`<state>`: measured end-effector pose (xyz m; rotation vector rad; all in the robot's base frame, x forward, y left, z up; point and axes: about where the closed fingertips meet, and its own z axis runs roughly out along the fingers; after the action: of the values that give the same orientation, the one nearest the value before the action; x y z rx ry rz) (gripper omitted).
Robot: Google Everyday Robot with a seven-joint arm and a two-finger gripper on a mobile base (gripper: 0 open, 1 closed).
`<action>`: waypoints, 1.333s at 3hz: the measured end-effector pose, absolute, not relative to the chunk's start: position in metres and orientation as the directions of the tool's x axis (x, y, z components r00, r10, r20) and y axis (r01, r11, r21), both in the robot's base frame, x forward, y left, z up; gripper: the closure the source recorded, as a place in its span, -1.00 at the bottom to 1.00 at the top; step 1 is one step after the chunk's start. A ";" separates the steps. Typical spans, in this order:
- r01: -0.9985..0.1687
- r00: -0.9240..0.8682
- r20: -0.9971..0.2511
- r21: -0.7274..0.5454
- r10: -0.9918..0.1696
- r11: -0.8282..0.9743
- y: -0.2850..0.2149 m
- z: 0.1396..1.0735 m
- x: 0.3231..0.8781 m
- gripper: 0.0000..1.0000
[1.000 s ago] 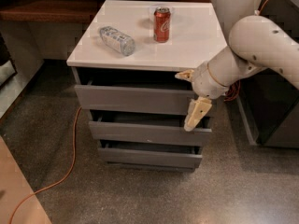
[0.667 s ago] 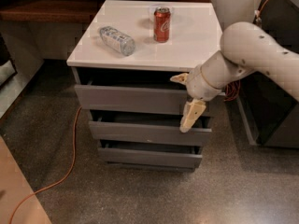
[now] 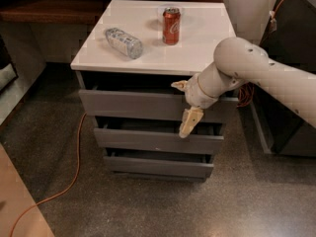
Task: Place coke can into top drawer
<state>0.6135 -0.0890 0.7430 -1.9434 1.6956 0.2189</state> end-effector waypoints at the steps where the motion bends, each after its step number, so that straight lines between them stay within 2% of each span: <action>1: -0.949 0.191 -0.463 -0.311 -0.865 -0.042 -0.084 0.730 0.638 -1.00; 4: -0.948 0.165 -0.436 -0.317 -0.885 -0.020 -0.082 0.691 0.696 -1.00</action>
Offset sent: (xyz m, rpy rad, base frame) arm 0.0801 0.0032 -0.0392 -0.0086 -0.0512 -0.0452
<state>0.6959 -0.0824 0.6912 -1.9139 1.7306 0.1555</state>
